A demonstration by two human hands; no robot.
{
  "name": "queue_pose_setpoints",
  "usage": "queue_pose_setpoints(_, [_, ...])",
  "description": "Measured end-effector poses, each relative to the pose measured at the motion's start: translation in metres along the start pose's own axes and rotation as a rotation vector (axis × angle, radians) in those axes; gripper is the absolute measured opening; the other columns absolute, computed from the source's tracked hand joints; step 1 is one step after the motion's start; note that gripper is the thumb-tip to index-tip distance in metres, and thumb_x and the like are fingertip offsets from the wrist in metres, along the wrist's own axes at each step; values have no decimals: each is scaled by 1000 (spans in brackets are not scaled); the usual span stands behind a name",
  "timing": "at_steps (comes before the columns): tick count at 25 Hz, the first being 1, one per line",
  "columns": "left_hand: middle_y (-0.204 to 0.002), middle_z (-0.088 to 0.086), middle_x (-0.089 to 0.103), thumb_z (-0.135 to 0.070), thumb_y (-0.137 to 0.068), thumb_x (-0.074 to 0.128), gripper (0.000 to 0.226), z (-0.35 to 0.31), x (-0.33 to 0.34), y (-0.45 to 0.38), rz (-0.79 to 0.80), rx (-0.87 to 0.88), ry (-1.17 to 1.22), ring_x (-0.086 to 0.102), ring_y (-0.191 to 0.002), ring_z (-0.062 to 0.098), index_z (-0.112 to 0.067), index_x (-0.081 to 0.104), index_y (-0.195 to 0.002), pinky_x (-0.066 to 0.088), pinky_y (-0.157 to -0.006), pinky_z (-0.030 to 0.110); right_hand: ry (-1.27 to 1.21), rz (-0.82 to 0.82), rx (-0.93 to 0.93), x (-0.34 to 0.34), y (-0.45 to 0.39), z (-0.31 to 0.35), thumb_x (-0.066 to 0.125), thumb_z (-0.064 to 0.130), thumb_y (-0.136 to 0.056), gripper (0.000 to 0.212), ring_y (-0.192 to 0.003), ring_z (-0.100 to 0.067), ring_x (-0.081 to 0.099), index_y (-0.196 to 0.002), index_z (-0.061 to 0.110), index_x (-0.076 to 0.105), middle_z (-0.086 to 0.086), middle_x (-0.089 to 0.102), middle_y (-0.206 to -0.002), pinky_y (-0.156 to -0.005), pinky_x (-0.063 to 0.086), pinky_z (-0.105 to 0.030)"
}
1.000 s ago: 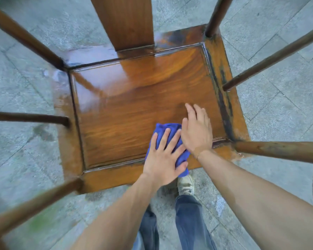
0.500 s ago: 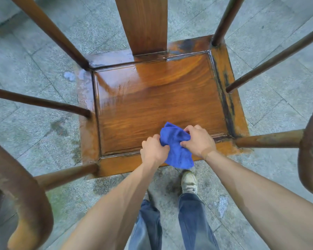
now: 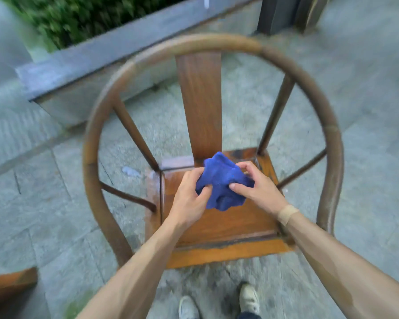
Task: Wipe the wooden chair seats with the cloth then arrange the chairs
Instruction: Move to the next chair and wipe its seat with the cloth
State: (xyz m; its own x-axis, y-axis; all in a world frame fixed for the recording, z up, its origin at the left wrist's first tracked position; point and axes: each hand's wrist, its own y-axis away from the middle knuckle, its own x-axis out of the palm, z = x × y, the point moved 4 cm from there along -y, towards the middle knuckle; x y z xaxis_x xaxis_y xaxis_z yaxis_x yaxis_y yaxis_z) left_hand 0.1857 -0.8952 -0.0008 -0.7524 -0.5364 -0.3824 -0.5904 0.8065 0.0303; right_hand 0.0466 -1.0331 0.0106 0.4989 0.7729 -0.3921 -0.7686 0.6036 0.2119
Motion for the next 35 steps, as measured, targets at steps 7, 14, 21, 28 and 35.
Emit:
queue_pose_setpoints(7, [-78, 10, 54, -11, -81, 49, 20, -228, -115, 1, 117, 324, -120, 44, -70, 13, -24, 54, -95, 39, -66, 29, -173, -45, -298, -73, 50, 216, 74, 11, -80, 35, -92, -1, 62, -107, 19, 55, 2, 66, -112, -83, 52, -22])
queue_pose_setpoints(14, [-85, -8, 67, -10, -85, 57, 28, -311, -187, 11, -74, 492, -10, 55, -77, 7, -32, 60, -102, 44, -75, 26, -238, -69, -474, -89, 67, 329, 73, 8, -83, 25, -72, -11, 55, -98, 9, 53, -8, 59, -79, -65, 46, -22])
queue_pose_setpoints(21, [-87, 6, 72, -11, -87, 68, 33, -324, -249, 48, -310, 442, 93, 61, -72, 13, -40, 61, -99, 49, -67, 27, -301, -89, -625, -66, 69, 392, 69, -3, -87, 22, -70, -11, 59, -99, -2, 50, -9, 63, -89, -64, 50, -20])
queue_pose_setpoints(28, [-88, 11, 71, -1, -92, 65, 33, -315, -264, 161, -724, 299, 1, 65, -73, 9, -32, 57, -100, 49, -63, 18, -292, 295, -722, -9, 91, 421, 72, 3, -87, 34, -77, -29, 69, -102, 29, 56, -7, 71, -94, -70, 54, -40])
queue_pose_setpoints(35, [-75, -7, 65, -3, -91, 65, 31, -296, -243, 373, -1224, 36, -79, 60, -71, 9, -33, 59, -98, 48, -65, 18, -343, 864, -781, 117, 204, 425, 68, -4, -88, 36, -75, -19, 68, -105, 25, 55, -3, 72, -93, -64, 53, -29])
